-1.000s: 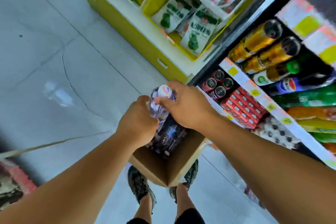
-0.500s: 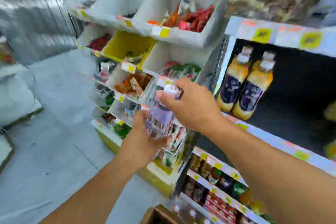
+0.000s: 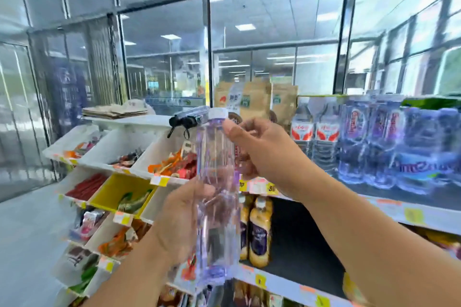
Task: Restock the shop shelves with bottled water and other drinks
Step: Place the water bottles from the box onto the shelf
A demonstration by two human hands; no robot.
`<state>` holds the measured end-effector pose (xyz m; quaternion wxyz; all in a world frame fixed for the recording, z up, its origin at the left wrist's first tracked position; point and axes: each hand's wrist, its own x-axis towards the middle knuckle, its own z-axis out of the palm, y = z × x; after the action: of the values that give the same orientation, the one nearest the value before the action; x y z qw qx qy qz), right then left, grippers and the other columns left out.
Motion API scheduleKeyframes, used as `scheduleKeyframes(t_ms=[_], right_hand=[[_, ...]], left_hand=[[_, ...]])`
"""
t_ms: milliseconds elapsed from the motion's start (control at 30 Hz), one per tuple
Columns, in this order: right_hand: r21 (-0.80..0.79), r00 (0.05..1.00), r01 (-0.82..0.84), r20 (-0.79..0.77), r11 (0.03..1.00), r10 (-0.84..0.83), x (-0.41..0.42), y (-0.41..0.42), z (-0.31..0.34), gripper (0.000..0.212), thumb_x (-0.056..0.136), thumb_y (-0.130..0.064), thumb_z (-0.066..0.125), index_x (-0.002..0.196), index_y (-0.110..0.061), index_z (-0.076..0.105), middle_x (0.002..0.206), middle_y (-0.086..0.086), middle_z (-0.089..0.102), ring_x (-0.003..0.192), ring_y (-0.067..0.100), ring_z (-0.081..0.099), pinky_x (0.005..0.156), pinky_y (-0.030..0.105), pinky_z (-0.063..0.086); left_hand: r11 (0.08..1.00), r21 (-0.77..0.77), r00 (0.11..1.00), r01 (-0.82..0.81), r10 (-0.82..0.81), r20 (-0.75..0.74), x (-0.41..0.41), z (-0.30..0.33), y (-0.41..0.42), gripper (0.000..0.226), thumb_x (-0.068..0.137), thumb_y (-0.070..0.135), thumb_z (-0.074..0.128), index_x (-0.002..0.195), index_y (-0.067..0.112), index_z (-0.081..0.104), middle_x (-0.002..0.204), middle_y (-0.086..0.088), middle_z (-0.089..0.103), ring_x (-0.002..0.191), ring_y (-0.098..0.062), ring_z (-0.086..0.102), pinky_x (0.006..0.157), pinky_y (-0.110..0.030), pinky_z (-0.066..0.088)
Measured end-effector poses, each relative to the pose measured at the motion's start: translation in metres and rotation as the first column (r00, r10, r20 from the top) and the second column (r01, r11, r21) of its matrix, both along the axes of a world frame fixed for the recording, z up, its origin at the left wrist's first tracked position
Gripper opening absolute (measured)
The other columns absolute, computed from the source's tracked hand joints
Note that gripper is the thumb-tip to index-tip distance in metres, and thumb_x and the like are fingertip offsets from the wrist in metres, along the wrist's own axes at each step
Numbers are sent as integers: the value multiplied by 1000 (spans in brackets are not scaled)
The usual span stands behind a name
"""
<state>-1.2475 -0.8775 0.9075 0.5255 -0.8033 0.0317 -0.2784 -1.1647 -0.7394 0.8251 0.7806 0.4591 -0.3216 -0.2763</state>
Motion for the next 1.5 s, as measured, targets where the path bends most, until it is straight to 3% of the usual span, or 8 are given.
scheduleKeyframes(t_ms=[100, 200, 367, 667, 833, 1033, 1200, 1500], right_hand=[[7, 992, -108, -60, 994, 109, -17, -19, 1, 48, 89, -55, 66, 104, -10, 62, 73, -4, 60, 63, 14, 56, 61, 32, 53], [89, 983, -166, -60, 982, 172, -30, -37, 2, 40, 84, -52, 72, 92, -13, 67, 78, 4, 65, 73, 23, 55, 66, 35, 45], [90, 997, -69, 45, 994, 65, -45, -72, 3, 20, 86, -37, 78, 82, -18, 72, 77, 5, 71, 65, 18, 58, 61, 27, 45], [6, 976, 179, 128, 984, -178, -45, -123, -4, 26, 82, -29, 83, 100, -17, 69, 89, 1, 78, 79, 21, 75, 74, 37, 63], [-78, 906, 405, 171, 911, -388, -50, -160, 4, 29, 79, -40, 84, 94, -21, 68, 83, -4, 76, 73, 13, 73, 78, 43, 58], [-48, 815, 567, 176, 823, -551, -67, -206, 11, 79, 58, -69, 76, 120, -22, 64, 111, -5, 73, 103, 20, 69, 95, 48, 54], [-17, 761, 641, 150, 768, -632, -88, -244, 1, 38, 83, -41, 80, 113, -22, 65, 100, -5, 73, 93, 20, 69, 83, 38, 52], [20, 736, 670, 115, 742, -667, -98, -278, -15, 32, 87, -34, 78, 112, -21, 65, 95, -5, 72, 87, 19, 67, 77, 33, 48]], left_hand=[[930, -222, 949, 292, -311, -55, -11, 14, -19, 45, 53, 22, 73, 93, 3, 68, 74, -17, 68, 64, -32, 67, 71, -44, 53], [798, -363, 850, 481, -526, -30, -28, 34, -50, 51, 84, 12, 27, 113, -8, 63, 105, -32, 64, 97, -40, 65, 89, -52, 48], [981, -81, 985, 174, -174, 9, -23, 33, -92, 39, 70, 27, 51, 93, 2, 71, 96, -28, 63, 80, -39, 63, 75, -46, 50], [993, 114, 947, -18, -19, 319, -33, 57, -150, 37, 102, 27, 38, 96, 13, 72, 100, -9, 74, 92, -24, 68, 90, -45, 47], [962, 165, 884, -216, 121, 452, -38, 59, -186, 25, 98, 27, 55, 120, 32, 65, 117, 3, 69, 94, -3, 67, 79, -17, 46], [959, 269, 848, -89, -69, 525, -58, 53, -228, 51, 99, 6, 49, 147, 19, 42, 144, 9, 49, 123, 4, 44, 99, -15, 32], [942, 334, 825, -30, -165, 540, -69, 39, -259, 45, 99, 1, 44, 133, 31, 47, 128, 29, 51, 109, 25, 44, 97, -2, 32], [923, 384, 823, -2, -217, 525, -81, 17, -301, 50, 101, 2, 40, 149, 17, 37, 151, 8, 41, 137, -1, 35, 108, -16, 24]])
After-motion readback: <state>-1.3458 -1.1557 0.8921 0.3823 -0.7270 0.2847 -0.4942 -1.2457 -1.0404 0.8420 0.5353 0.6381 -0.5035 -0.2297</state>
